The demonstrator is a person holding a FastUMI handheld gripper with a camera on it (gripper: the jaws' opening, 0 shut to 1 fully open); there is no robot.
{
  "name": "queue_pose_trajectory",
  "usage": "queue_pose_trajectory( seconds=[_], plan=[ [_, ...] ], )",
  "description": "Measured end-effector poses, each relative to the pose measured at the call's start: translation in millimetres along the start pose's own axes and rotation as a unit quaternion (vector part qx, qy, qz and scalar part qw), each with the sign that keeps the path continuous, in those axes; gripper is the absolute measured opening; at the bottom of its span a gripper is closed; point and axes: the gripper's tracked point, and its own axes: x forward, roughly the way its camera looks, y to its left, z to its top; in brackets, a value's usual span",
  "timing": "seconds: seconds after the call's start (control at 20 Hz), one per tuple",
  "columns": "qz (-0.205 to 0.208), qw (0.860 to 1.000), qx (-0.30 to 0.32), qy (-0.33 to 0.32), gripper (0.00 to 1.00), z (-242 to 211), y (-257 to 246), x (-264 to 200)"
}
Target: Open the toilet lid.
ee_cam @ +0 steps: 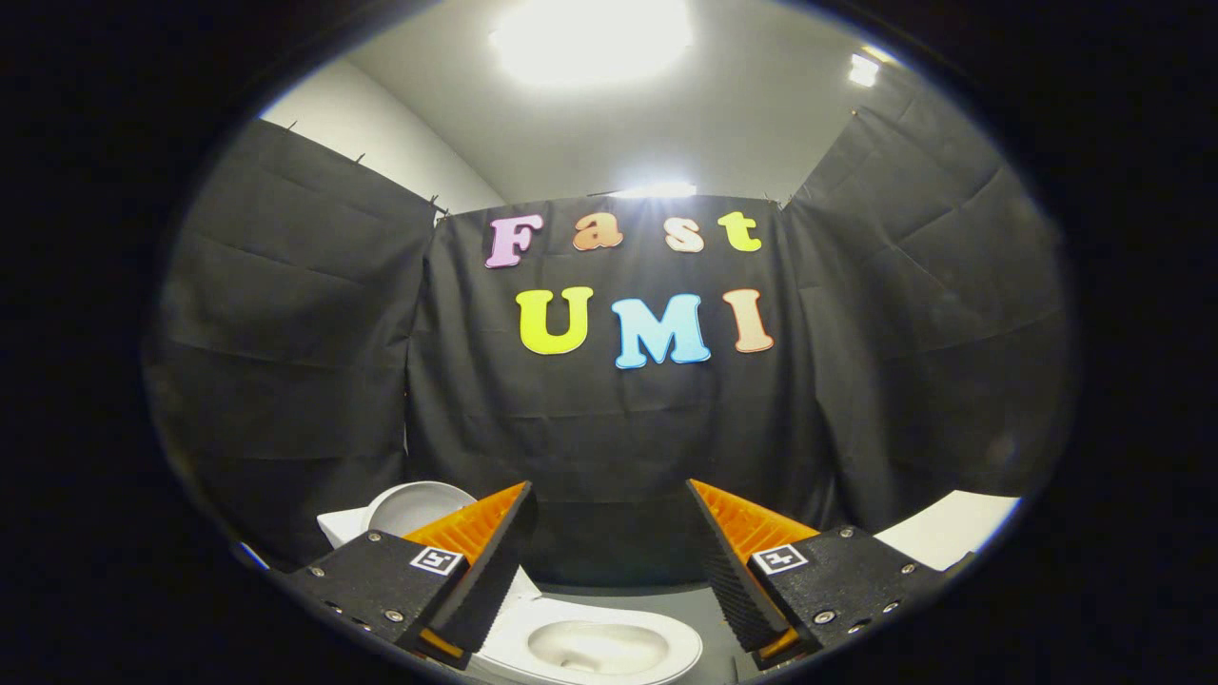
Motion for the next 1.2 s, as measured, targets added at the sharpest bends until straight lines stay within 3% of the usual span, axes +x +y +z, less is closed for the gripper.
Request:
queue_pose_trajectory(
  seconds=[0.45,0.65,1.2],
  plan=[
    [0.016,1.000,-0.012,-0.003,0.95,12,-4,-5],
    [0.033,0.999,-0.010,-0.040,0.94,37,8,-17],
    [0.029,0.999,-0.019,-0.022,0.94,26,0,-31]
  ],
)
